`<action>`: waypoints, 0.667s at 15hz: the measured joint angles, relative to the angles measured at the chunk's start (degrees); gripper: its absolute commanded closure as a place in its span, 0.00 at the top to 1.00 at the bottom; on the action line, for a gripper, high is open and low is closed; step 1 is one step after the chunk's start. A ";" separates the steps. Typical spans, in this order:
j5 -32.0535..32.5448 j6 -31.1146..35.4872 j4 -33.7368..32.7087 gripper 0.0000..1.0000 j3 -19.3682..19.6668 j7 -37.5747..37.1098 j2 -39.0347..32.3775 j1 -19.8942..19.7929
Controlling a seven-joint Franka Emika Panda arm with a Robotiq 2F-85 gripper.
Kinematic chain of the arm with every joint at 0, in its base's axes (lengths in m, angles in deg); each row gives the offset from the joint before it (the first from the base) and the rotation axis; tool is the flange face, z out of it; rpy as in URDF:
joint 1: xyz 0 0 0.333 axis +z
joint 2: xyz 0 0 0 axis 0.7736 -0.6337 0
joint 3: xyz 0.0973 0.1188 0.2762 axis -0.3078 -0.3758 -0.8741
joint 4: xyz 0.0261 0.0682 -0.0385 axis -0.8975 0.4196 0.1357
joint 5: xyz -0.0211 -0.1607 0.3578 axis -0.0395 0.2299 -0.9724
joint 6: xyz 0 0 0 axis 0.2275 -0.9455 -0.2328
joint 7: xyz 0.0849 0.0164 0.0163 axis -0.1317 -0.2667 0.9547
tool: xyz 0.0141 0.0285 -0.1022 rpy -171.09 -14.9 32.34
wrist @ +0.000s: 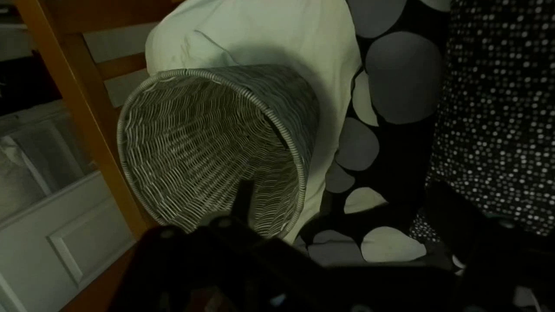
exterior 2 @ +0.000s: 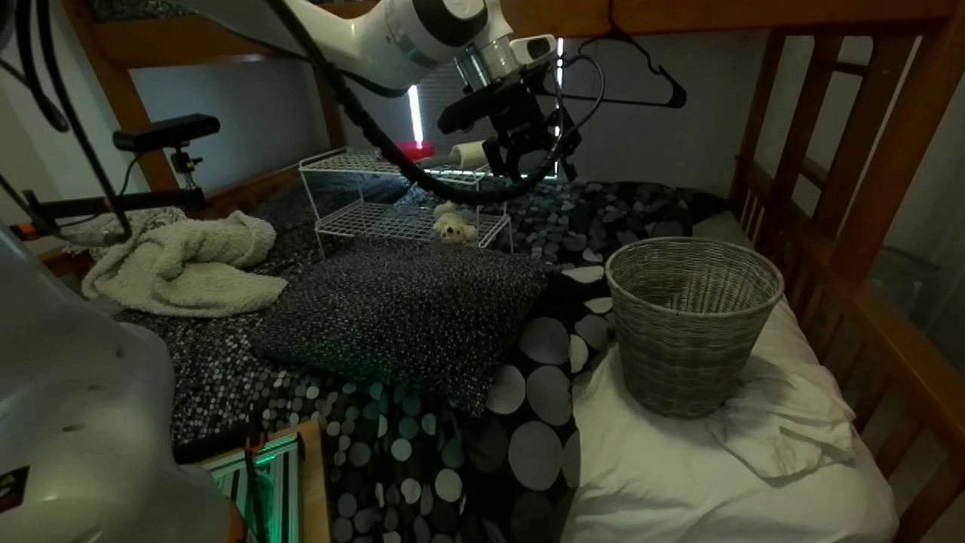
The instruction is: Put the roller inside the trash can
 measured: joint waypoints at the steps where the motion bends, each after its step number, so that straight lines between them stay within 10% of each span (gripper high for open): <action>1: 0.11 0.00 -0.43 1.00 0.10 0.00 -0.49 -0.06; 10: 4.70 3.25 -1.34 1.00 -0.95 -3.21 -2.09 2.34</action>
